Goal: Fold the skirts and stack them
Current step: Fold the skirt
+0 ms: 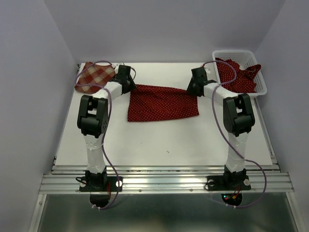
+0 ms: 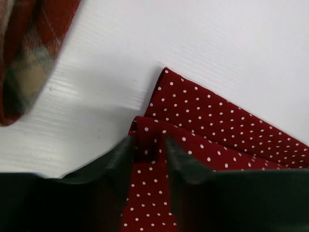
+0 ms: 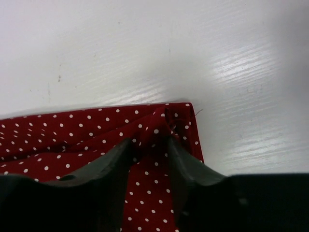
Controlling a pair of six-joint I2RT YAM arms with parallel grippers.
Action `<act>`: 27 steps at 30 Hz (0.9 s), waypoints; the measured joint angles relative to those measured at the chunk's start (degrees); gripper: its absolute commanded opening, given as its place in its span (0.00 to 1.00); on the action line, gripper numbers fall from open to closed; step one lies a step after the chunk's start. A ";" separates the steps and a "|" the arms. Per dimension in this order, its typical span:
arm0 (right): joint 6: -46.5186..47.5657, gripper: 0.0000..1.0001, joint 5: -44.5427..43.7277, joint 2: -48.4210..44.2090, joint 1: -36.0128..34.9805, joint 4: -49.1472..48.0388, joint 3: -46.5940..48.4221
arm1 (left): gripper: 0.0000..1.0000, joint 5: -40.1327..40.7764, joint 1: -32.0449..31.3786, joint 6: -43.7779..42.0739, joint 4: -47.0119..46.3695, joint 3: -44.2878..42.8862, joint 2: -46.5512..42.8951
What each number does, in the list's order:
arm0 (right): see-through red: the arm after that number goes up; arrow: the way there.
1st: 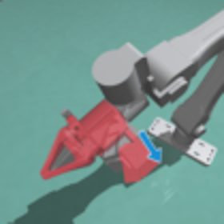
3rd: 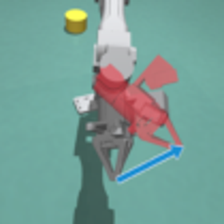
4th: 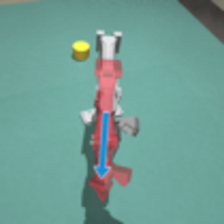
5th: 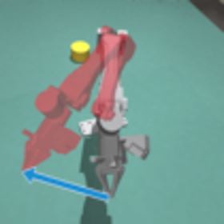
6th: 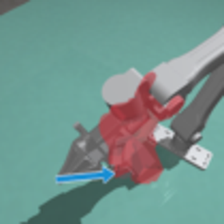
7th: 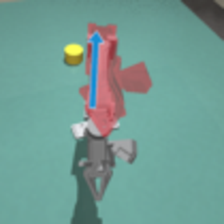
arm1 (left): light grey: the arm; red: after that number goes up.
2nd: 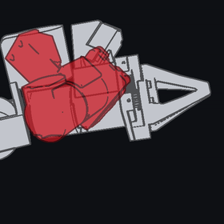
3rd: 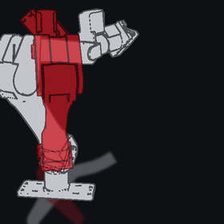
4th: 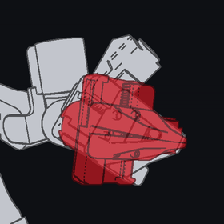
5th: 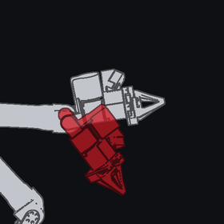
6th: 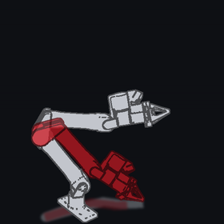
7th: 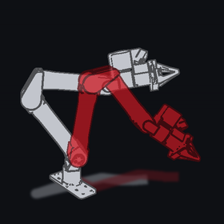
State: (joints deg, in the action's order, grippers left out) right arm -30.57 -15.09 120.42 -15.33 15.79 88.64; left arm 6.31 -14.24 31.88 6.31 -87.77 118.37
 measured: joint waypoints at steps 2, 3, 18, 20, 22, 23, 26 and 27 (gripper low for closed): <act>0.02 0.61 -0.15 -0.02 0.00 0.00 0.59 | 0.78 0.11 0.37 -0.59 0.92 -1.90 1.20; -0.04 0.63 -0.15 -0.02 0.00 -0.07 0.70 | 0.85 0.04 0.50 -0.68 1.03 -2.54 1.53; 8.87 1.00 3.37 -12.92 0.28 -1.25 -6.86 | 0.99 -3.32 0.83 -3.32 1.38 -0.66 -3.56; 9.75 1.00 4.02 -14.01 0.50 -1.16 -9.25 | 0.99 -3.50 0.83 -3.39 1.27 2.10 -6.51; 10.29 1.00 5.29 -14.32 1.03 -1.25 -11.67 | 0.99 -3.56 0.81 -3.39 1.27 5.25 -9.55; 10.38 1.00 5.86 -14.32 1.22 -1.01 -12.46 | 0.99 -3.56 0.81 -3.41 1.03 6.40 -10.49; 10.69 1.00 7.72 -14.29 2.08 -0.09 -15.02 | 0.99 -3.67 0.81 -3.58 1.11 10.36 -12.90; 10.69 1.00 8.13 -14.23 2.32 0.17 -15.45 | 0.99 -3.74 0.81 -3.61 1.22 11.02 -13.03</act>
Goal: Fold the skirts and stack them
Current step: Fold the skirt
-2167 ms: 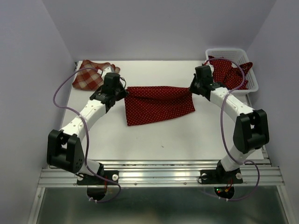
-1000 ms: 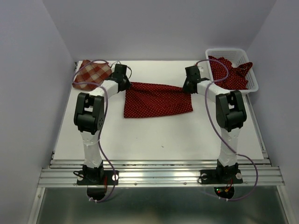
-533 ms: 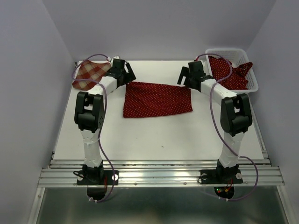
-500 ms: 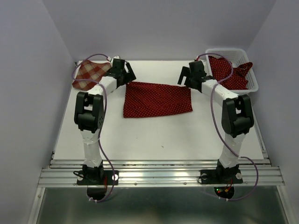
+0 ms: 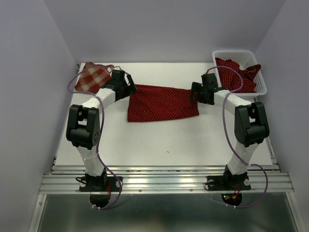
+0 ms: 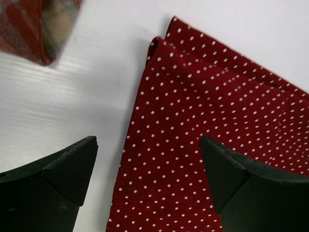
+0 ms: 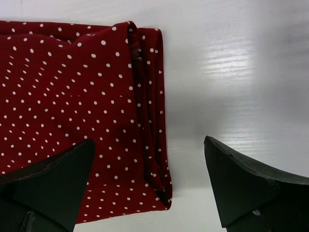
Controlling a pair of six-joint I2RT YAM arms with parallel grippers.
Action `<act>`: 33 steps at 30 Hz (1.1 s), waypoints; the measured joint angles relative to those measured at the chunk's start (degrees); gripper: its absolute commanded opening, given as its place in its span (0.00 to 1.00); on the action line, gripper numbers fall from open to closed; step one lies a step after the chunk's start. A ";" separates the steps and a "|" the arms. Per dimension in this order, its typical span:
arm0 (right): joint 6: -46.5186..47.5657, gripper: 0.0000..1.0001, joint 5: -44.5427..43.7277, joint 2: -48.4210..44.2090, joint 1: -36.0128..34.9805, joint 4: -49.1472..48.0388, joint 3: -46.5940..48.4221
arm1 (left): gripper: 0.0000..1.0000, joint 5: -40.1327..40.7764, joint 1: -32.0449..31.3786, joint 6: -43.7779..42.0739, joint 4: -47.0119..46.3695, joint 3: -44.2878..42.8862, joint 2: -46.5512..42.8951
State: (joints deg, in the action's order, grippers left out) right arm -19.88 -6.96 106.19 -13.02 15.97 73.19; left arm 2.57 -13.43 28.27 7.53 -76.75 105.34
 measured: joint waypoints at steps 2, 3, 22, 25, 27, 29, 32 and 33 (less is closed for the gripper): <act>-0.02 1.00 1.33 0.33 0.72 0.24 -0.11 | 0.99 -0.31 0.00 -0.15 -0.13 1.79 0.00; -0.04 1.00 1.81 0.46 0.92 0.20 -0.11 | 0.99 -0.50 0.00 -0.22 0.00 2.45 0.00; -2.73 0.40 9.40 5.05 1.86 -2.54 -0.72 | 0.94 -5.66 -0.07 -0.33 -1.70 6.32 3.69; -3.08 0.29 10.12 5.29 1.99 -3.17 -1.05 | 0.92 -6.27 -0.09 -0.31 -2.86 7.02 3.69; -3.39 0.26 10.54 5.35 2.08 -3.82 -1.57 | 0.90 -6.88 -0.09 -0.20 -3.98 7.43 3.69; -3.63 0.22 10.84 5.33 2.08 -4.70 -2.16 | 0.82 -7.48 -0.11 -0.13 -5.64 8.09 3.69; -4.13 0.17 11.17 4.92 2.23 -6.43 -3.58 | 0.71 -8.39 -0.13 0.04 -7.23 8.98 3.69; -4.35 0.17 11.28 4.61 2.25 -7.10 -4.24 | 0.67 -8.66 -0.24 0.13 -8.17 9.51 3.69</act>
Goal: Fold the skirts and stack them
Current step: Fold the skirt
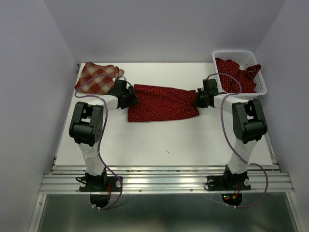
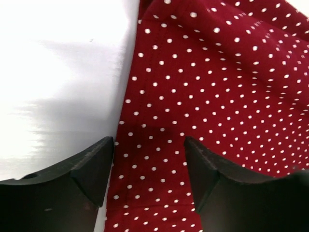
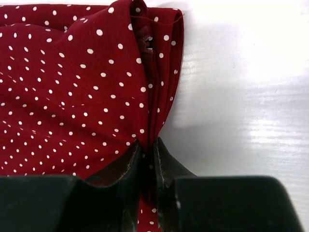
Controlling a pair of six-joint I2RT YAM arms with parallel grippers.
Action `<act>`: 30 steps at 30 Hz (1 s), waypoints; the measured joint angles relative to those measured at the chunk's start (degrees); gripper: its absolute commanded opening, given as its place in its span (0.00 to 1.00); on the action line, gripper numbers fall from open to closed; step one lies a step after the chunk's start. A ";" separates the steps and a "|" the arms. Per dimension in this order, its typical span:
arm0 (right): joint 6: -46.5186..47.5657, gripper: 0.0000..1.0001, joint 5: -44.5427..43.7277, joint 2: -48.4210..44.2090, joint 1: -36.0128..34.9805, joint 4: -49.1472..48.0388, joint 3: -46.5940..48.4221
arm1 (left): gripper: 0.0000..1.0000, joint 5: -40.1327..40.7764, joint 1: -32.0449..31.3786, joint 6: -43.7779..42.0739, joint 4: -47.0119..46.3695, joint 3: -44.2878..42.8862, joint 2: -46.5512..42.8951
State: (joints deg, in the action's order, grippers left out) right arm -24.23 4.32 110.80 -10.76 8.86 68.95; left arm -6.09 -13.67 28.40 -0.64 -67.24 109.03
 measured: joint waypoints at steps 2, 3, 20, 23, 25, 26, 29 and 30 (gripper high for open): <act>-0.28 0.15 0.26 -0.76 0.22 -0.96 -1.42 | 0.53 -0.33 -0.33 0.09 -0.96 0.70 -0.04; -0.42 0.14 0.44 -1.18 0.24 -1.16 -2.08 | 0.48 -0.44 -0.68 0.15 -1.70 1.18 -0.04; -1.95 0.13 0.42 -17.94 0.31 2.16 -20.33 | 0.05 1.18 -11.85 9.73 -4.96 23.87 -16.79; -1.79 0.11 -0.09 -22.40 0.31 5.20 -23.47 | 0.28 1.99 -14.97 12.35 -2.91 27.85 -21.40; -1.44 0.09 -0.52 -25.16 0.31 7.19 -24.92 | 0.43 2.49 -16.87 14.40 -1.60 29.46 -23.52; -1.22 0.09 -0.85 -26.32 0.31 8.15 -25.35 | 0.50 2.51 -17.27 14.91 -1.22 29.68 -24.02; -0.70 0.04 -1.64 -28.85 0.31 10.49 -25.75 | 0.63 3.61 -17.70 16.28 0.07 29.62 -25.31; -0.50 0.03 -1.81 -29.22 0.31 10.71 -25.75 | 0.63 4.02 -17.70 16.46 0.57 29.35 -25.44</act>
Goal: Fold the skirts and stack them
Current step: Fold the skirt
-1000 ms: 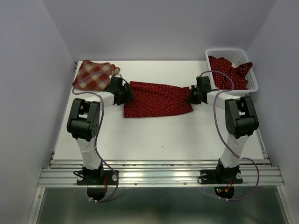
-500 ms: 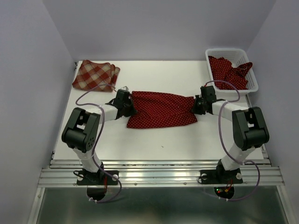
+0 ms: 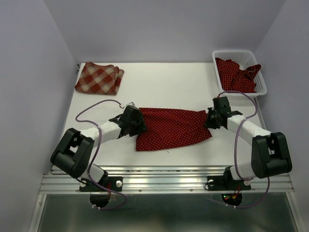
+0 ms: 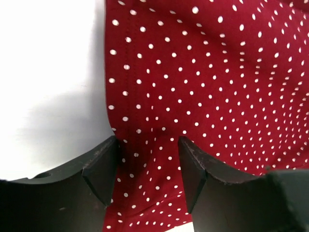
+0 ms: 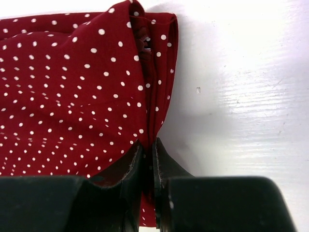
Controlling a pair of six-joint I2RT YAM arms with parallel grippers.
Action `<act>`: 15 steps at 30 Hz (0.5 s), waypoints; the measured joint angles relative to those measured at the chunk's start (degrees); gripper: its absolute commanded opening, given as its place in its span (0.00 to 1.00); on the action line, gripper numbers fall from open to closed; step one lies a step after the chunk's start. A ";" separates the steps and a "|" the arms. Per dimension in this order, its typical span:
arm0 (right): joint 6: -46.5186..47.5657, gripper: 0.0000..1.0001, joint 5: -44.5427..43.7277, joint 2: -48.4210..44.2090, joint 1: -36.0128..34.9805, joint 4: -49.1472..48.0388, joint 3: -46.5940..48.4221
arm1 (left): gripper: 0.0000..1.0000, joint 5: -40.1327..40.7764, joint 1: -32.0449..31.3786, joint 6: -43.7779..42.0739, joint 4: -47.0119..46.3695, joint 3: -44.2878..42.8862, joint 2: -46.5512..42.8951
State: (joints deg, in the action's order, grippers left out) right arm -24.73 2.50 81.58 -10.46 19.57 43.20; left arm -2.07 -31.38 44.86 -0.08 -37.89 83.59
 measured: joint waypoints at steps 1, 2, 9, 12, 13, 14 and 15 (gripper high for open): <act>0.26 0.02 -0.15 -0.68 0.00 0.35 0.00 | 0.63 0.83 0.00 -0.02 0.90 -0.72 -0.07; 0.55 0.01 -0.13 -1.36 0.00 0.66 0.00 | 0.63 1.22 0.00 -0.11 1.46 -1.11 -0.02; 2.54 0.01 -0.39 -3.19 -1.07 3.06 1.57 | 0.44 3.23 0.00 -0.96 3.26 -4.94 2.99; 3.45 0.01 -0.92 -3.82 -3.39 4.09 3.72 | 0.36 2.97 0.04 -1.18 2.38 -5.88 5.38; 3.89 0.01 -1.27 -4.28 -4.76 4.70 4.85 | 0.35 2.89 0.02 -1.18 2.08 -6.14 5.92; 4.37 0.01 -2.34 -4.72 -5.84 5.14 5.88 | 0.32 2.73 0.04 -1.25 1.66 -6.43 6.49; 4.72 0.01 -2.82 -5.14 -6.71 5.40 6.64 | 0.31 2.56 0.04 -1.22 1.18 -6.56 6.80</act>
State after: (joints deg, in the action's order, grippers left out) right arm -20.01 -0.32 76.44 -17.17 24.97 49.84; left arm 0.49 -31.33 43.64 1.10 -44.45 90.39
